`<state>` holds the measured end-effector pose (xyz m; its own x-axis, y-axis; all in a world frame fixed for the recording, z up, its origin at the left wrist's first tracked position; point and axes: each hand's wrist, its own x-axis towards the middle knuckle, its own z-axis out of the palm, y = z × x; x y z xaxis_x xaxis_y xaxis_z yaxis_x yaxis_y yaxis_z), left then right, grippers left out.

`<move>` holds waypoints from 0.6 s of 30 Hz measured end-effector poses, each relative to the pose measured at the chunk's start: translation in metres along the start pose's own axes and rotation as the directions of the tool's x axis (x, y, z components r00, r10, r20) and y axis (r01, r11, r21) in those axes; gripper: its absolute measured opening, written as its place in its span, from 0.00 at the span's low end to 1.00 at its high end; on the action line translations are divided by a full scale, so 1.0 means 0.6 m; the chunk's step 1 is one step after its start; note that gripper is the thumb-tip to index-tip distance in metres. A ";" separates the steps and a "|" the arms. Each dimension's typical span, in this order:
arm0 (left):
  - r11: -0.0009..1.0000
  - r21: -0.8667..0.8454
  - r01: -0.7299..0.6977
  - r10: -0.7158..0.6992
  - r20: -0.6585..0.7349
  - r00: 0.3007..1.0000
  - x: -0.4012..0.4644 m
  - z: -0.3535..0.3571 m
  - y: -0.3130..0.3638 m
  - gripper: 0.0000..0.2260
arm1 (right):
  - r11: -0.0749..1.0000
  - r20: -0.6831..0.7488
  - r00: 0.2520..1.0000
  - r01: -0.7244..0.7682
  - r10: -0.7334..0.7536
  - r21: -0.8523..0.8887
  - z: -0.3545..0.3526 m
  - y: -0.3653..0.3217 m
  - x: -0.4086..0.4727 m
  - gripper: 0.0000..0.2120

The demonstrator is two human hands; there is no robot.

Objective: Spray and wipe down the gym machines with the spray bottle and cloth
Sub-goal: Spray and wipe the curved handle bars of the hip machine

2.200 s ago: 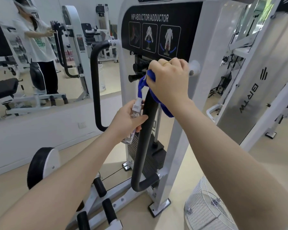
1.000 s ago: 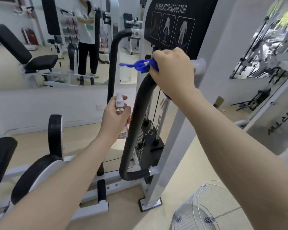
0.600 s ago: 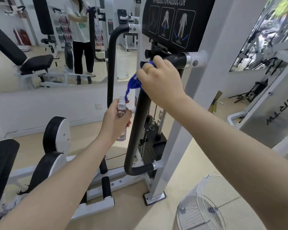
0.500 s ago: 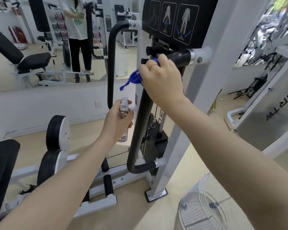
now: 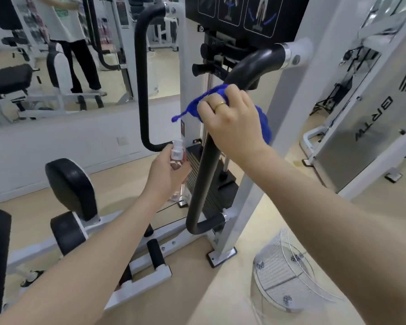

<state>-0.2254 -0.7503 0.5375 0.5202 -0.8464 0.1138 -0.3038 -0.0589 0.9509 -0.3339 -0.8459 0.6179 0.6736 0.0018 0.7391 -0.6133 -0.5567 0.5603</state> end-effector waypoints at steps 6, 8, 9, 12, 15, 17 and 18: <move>1.000 0.025 0.012 -0.012 -0.005 1.000 -0.009 -0.009 -0.062 0.05 | 0.996 0.195 0.979 0.039 -0.053 0.078 0.036 -0.110 -0.101 0.08; 0.999 0.022 0.028 -0.028 0.007 1.000 -0.016 -0.016 -0.091 0.05 | 0.986 0.378 0.916 0.088 -0.135 0.138 0.043 -0.157 -0.149 0.05; 0.999 0.030 0.028 -0.029 0.024 0.999 -0.019 -0.020 -0.101 0.06 | 0.975 0.438 0.878 0.121 -0.194 0.188 0.044 -0.174 -0.164 0.06; 0.999 0.046 0.028 -0.032 0.082 0.996 -0.027 -0.030 -0.116 0.04 | 0.977 0.377 0.912 0.097 -0.164 0.191 0.033 -0.154 -0.141 0.04; 0.999 0.031 0.037 -0.041 0.117 0.992 -0.020 -0.037 -0.127 0.07 | 0.997 0.072 0.995 -0.072 0.074 -0.032 0.012 -0.082 -0.072 0.11; 0.999 0.028 0.045 -0.048 0.132 0.990 -0.016 -0.038 -0.139 0.07 | 0.985 0.004 0.987 -0.157 0.158 -0.069 0.015 -0.074 -0.062 0.11; 0.999 0.016 0.045 -0.047 0.137 0.989 -0.017 -0.039 -0.146 0.07 | 0.983 0.007 0.985 -0.174 0.175 -0.060 0.022 -0.089 -0.072 0.11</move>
<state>-0.1852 -0.7242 0.4598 0.4196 -0.9073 0.0286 -0.2930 -0.1055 0.9503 -0.3248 -0.8269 0.5511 0.5592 -0.1015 0.8228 -0.7446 -0.4979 0.4446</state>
